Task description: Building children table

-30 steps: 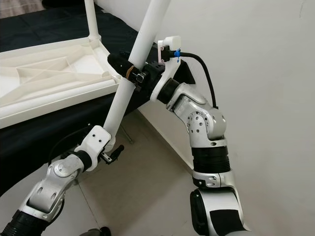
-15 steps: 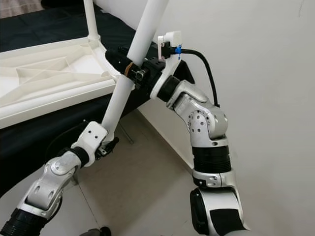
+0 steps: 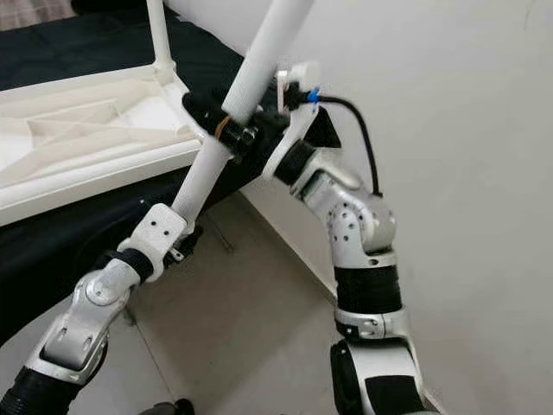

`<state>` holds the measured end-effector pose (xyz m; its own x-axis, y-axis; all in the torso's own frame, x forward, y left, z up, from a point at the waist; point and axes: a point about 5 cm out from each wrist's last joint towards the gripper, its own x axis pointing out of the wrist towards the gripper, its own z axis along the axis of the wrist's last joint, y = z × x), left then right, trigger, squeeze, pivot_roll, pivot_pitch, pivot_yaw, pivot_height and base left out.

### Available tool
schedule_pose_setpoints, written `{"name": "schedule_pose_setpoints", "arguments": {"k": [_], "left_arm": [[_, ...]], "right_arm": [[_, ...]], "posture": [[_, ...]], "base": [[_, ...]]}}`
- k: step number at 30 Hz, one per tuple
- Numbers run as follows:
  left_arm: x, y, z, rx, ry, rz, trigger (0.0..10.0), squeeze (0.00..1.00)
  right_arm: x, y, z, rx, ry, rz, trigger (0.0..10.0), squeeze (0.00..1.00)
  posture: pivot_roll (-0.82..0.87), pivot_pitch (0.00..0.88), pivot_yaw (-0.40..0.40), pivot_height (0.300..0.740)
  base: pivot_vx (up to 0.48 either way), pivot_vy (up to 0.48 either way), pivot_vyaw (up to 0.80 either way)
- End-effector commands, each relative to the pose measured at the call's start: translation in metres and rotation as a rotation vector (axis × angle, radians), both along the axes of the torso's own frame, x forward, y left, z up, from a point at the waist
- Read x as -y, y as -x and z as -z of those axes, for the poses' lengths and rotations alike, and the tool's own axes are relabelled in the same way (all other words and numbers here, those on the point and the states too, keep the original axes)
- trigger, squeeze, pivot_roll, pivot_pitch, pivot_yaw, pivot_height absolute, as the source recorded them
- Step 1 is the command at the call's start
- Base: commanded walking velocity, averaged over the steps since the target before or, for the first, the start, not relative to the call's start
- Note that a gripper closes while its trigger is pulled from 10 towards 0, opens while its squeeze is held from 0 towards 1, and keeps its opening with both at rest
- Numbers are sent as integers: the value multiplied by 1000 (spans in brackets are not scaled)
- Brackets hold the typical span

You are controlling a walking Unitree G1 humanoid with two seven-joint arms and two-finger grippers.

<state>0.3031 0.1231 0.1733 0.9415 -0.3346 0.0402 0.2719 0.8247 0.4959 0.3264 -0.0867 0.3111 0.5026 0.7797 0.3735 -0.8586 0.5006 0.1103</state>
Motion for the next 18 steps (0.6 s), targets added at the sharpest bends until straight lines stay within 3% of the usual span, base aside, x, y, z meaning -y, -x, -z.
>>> {"name": "schedule_pose_setpoints", "arguments": {"k": [1,10,18], "left_arm": [[-1,-2,-12,66,-10,1,10000,0],[7,-5,-17,75,-3,10,10000,0],[23,-9,-22,72,37,31,10000,0]], "right_arm": [[-2,1,6,-16,15,14,10000,0],[-4,-1,6,-20,-13,52,10000,0],[-17,1,10,-20,-41,96,10000,0]], "posture": [[72,150,-106,740],[74,150,-105,740],[73,151,-104,740]], "base": [[0,0,0],[0,0,0],[0,0,0]]}}
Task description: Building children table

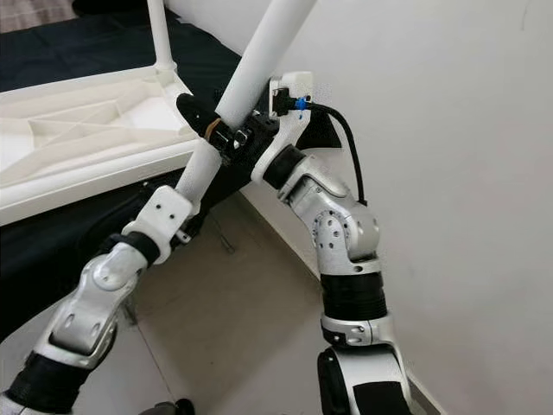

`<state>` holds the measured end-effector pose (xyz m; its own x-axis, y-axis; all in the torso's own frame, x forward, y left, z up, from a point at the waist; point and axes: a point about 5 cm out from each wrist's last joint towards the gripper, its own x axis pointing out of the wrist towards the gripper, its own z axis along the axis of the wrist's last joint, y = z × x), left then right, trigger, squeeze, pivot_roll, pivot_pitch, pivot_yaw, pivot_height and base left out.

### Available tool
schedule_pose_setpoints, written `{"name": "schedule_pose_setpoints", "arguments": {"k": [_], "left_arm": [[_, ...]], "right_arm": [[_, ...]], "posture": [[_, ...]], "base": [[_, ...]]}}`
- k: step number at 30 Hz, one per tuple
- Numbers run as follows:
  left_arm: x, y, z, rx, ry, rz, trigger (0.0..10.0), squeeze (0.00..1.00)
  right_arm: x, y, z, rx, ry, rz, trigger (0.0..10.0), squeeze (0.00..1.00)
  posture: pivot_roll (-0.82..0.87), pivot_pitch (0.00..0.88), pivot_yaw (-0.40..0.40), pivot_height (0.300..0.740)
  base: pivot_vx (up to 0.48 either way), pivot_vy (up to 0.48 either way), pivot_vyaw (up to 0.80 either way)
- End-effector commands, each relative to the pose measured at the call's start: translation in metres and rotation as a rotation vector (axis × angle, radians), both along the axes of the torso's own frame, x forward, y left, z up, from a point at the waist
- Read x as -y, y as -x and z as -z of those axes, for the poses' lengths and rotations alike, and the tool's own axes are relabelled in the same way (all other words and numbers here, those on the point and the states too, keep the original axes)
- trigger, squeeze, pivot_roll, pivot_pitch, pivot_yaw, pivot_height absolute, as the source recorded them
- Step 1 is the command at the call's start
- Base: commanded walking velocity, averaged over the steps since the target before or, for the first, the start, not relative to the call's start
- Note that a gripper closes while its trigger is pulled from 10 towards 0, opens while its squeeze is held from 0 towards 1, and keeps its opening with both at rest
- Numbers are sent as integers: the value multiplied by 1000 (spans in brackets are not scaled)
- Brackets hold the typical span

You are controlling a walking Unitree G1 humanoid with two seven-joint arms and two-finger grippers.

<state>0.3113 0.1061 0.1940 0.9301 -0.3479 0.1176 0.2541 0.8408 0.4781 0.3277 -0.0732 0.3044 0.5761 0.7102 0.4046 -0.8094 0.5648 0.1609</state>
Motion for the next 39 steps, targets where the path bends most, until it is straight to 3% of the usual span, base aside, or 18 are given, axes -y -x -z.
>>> {"name": "schedule_pose_setpoints", "arguments": {"k": [1,10,39], "left_arm": [[6,0,-1,6,-6,13,10000,0],[13,-2,-3,11,-4,32,10000,0],[23,0,1,-12,-3,62,10000,0]], "right_arm": [[-4,2,4,2,18,10,10000,0],[-14,5,9,-12,1,15,10000,0],[-24,-2,1,28,-28,64,10000,0]], "posture": [[73,151,-104,740],[72,155,-103,740],[69,180,-115,740]], "base": [[0,0,0],[0,0,0],[0,0,0]]}}
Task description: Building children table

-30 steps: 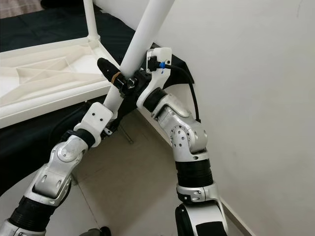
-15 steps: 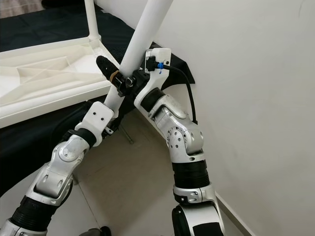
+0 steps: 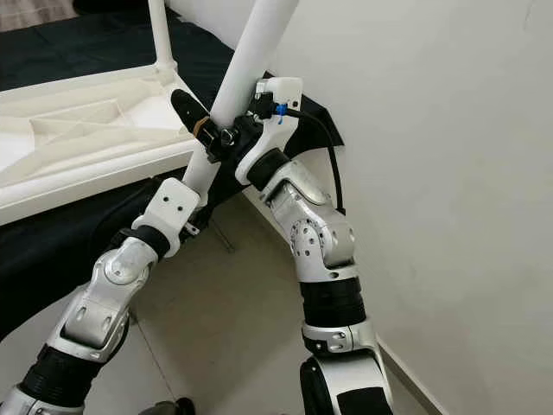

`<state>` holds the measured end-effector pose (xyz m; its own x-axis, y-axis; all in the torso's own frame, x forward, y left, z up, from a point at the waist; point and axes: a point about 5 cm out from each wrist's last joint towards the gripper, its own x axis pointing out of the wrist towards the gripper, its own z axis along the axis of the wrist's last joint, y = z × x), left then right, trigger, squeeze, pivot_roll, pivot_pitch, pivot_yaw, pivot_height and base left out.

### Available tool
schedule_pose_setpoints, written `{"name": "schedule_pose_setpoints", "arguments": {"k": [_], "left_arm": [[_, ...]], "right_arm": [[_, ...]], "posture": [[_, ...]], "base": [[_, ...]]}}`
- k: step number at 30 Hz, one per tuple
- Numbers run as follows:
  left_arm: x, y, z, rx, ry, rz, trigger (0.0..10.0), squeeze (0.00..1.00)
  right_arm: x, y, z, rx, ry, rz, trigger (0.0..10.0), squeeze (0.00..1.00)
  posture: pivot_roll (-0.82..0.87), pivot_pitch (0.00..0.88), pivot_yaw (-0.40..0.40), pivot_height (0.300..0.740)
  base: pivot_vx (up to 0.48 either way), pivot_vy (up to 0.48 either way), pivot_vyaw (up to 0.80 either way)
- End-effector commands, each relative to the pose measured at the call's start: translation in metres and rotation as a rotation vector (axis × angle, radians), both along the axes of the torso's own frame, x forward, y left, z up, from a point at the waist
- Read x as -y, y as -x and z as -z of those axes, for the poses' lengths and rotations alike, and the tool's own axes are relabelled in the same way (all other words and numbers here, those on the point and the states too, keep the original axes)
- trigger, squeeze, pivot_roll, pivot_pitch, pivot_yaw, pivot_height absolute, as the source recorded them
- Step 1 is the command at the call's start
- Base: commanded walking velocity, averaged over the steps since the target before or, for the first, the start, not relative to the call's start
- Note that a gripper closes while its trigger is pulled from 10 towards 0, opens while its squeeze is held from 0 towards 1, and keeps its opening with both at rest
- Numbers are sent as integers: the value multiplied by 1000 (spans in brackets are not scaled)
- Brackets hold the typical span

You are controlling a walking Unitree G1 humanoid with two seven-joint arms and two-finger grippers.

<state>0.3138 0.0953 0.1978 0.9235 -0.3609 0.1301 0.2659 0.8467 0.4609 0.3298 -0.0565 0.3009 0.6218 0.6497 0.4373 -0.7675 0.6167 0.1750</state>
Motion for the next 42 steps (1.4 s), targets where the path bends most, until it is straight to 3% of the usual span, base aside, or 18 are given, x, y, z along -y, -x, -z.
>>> {"name": "schedule_pose_setpoints", "arguments": {"k": [1,19,20,21,42], "left_arm": [[14,2,4,-16,-25,50,10000,0],[20,0,1,-8,-22,67,10000,0],[21,0,0,-8,-21,66,10000,0],[21,0,0,-4,-22,67,10000,0],[19,5,9,-48,-12,91,10000,0]], "right_arm": [[-7,0,-3,19,10,-8,10000,0],[-10,-1,0,26,47,-11,10000,0],[-11,-1,0,27,48,-13,2235,0],[-11,-1,0,28,48,-8,0,0],[-2,-5,-3,46,48,36,0,0]], "posture": [[70,177,-115,740],[58,196,-122,740],[59,197,-121,740],[57,193,-118,740],[59,159,-111,740]], "base": [[0,0,0],[0,0,0],[0,0,0],[0,0,0],[0,0,0]]}}
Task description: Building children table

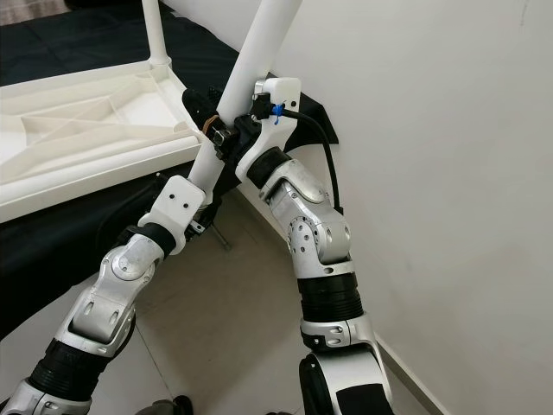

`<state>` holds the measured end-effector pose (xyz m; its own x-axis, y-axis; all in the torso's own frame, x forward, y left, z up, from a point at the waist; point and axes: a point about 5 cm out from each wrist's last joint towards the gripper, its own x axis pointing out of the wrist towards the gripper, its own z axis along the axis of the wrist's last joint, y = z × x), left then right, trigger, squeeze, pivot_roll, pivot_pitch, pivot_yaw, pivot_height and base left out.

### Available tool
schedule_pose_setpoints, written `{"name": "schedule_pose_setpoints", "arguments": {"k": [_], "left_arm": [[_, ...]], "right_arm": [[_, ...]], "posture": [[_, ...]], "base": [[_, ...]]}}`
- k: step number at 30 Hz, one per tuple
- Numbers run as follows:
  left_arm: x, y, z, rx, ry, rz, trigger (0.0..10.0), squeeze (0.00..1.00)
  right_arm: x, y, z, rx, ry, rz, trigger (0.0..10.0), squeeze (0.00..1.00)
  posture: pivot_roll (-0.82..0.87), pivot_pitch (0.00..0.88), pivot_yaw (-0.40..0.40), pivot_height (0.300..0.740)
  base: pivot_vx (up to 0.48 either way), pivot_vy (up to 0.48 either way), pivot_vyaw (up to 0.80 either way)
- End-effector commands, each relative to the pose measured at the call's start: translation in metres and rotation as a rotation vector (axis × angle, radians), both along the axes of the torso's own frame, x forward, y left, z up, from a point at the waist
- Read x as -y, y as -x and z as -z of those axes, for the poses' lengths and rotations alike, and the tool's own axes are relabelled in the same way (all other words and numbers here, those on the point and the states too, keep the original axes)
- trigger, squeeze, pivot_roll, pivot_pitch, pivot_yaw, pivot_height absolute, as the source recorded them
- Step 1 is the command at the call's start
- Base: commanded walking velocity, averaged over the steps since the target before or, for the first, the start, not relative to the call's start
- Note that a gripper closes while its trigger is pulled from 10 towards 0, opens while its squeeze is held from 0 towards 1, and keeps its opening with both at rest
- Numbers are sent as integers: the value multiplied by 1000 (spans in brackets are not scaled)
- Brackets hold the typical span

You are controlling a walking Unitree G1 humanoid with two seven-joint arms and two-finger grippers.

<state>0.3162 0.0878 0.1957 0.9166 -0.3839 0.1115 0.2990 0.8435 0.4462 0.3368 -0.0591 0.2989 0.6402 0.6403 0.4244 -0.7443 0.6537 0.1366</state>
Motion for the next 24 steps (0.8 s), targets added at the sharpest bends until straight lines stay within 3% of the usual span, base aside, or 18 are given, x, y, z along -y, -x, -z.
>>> {"name": "schedule_pose_setpoints", "arguments": {"k": [1,2,9,10,13,14,15,19,22,23,24], "left_arm": [[9,8,9,-35,-11,59,10000,596],[7,8,10,-37,-3,50,10000,1000],[-2,9,14,-33,-19,32,10000,1000],[-14,6,19,-36,-64,-19,10000,1000],[-20,5,22,-42,-86,-40,10000,1000],[-29,5,25,-45,-106,-68,10000,0],[-29,5,25,-45,-106,-68,10000,0],[-56,6,26,-20,-116,-188,10000,0],[-58,7,26,-21,-111,-197,10000,0],[-54,17,24,-33,-25,-191,10000,0],[-54,17,24,-33,-25,-191,10000,0]], "right_arm": [[-4,2,-4,28,9,-6,0,0],[-3,2,-4,27,3,-6,0,0],[-1,2,-8,32,-22,-7,0,0],[2,0,-14,46,-40,4,0,0],[4,-1,-18,55,-49,15,0,0],[7,-2,-21,61,-55,29,0,0],[7,-2,-21,61,-55,29,0,0],[22,-10,-24,84,-32,139,0,0],[25,-12,-23,79,-32,165,0,0],[42,-20,-11,36,19,323,10000,0],[42,-20,-11,36,19,323,10000,0]], "posture": [[59,159,-111,740],[64,149,-111,740],[63,147,-108,740],[62,143,-108,740],[62,143,-108,740],[64,141,-109,740],[64,141,-109,740],[70,140,-109,740],[70,140,-109,740],[73,141,-108,740],[73,141,-108,740]], "base": [[0,0,0],[0,0,0],[0,0,0],[0,0,0],[0,0,0],[0,0,0],[0,0,0],[0,0,0],[0,0,0],[0,0,0],[0,0,0]]}}
